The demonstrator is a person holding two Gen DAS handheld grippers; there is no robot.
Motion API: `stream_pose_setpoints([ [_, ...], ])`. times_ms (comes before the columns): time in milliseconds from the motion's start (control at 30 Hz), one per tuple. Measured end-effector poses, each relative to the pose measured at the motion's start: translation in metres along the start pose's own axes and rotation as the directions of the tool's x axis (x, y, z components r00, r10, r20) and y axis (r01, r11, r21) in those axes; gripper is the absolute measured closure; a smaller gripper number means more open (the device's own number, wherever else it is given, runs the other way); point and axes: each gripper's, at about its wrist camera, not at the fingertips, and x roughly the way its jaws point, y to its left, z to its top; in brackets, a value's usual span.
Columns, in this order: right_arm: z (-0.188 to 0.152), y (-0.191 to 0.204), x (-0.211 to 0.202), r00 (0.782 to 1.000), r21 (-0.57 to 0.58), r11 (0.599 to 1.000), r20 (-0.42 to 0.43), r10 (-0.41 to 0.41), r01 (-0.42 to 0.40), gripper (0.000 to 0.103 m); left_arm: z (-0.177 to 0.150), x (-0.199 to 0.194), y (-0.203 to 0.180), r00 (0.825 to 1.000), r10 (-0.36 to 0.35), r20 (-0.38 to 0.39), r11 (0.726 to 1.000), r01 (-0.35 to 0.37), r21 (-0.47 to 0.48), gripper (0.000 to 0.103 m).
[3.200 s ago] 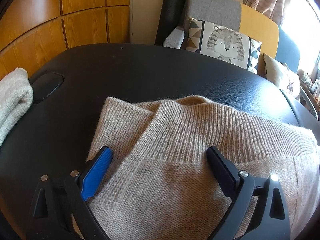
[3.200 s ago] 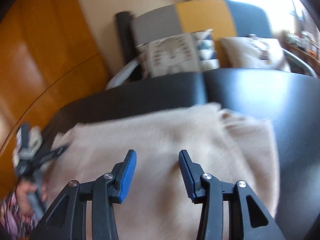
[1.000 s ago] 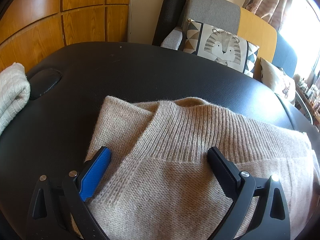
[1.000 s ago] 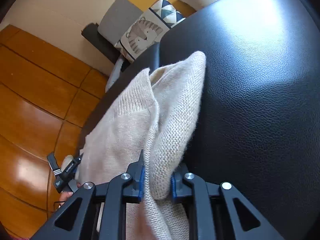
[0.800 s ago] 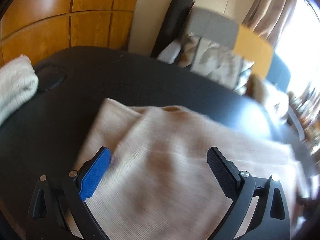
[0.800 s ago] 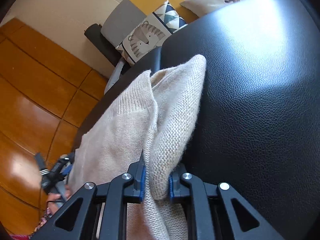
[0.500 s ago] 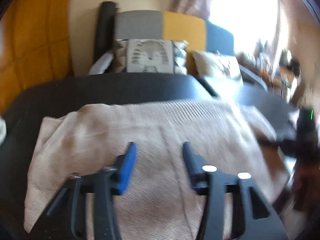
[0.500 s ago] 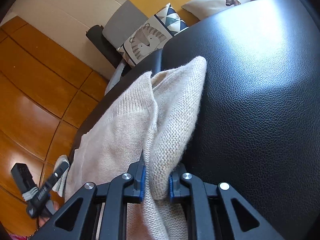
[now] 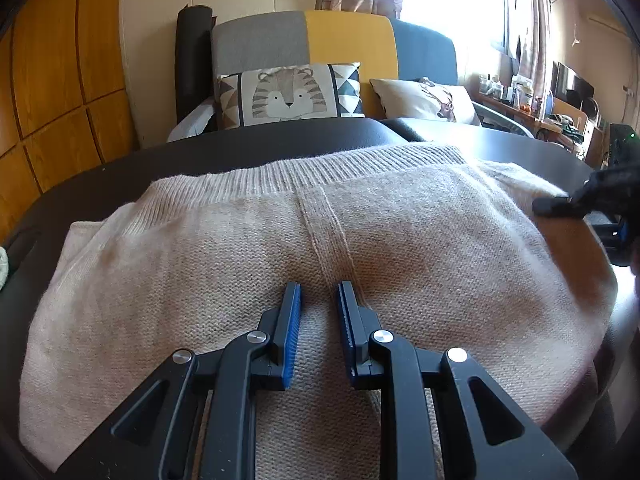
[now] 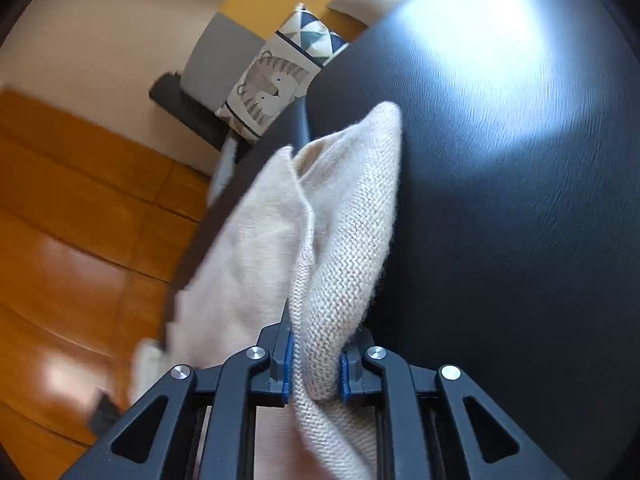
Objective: Fold clothes
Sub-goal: 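Grasp the sweater edge with the right tool and lift it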
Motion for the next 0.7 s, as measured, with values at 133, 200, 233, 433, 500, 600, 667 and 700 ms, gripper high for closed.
stream_pose_setpoints([
  [133,0.0,0.014,-0.006,0.991,0.092,0.987,-0.015,0.133,-0.131,0.088,-0.004,0.0,0.005,1.0,-0.024,0.004,0.999,0.024,-0.023,0.082],
  [200,0.0,0.028,-0.009,0.981,0.109,0.975,-0.017,0.194,-0.191,0.088,-0.004,-0.002,0.009,0.999,-0.047,0.002,0.998,0.047,-0.043,0.082],
  [233,-0.001,0.039,-0.008,0.976,0.109,0.971,-0.025,0.214,-0.211,0.088,-0.003,-0.003,0.013,0.998,-0.068,0.0,0.996,0.068,-0.06,0.082],
  [433,-0.005,0.104,0.011,0.956,0.092,0.957,-0.085,0.282,-0.274,0.088,0.0,-0.027,0.055,0.996,-0.081,0.023,0.989,0.084,-0.124,0.082],
  [500,-0.008,0.122,0.021,0.95,0.08,0.956,-0.111,0.29,-0.283,0.088,-0.007,-0.04,0.076,0.998,0.004,0.06,0.994,0.003,-0.11,0.082],
  [600,-0.014,0.15,0.04,0.937,0.074,0.949,-0.154,0.314,-0.306,0.088,-0.022,-0.052,0.11,0.986,0.141,0.086,0.985,-0.132,-0.111,0.082],
  [667,-0.019,0.166,0.053,0.927,0.073,0.945,-0.181,0.328,-0.32,0.088,-0.035,-0.05,0.129,0.984,0.162,0.077,0.976,-0.149,-0.156,0.082],
  [700,-0.021,0.175,0.06,0.925,0.075,0.943,-0.186,0.332,-0.323,0.088,-0.043,-0.049,0.138,0.986,0.147,0.076,0.972,-0.13,-0.196,0.082],
])
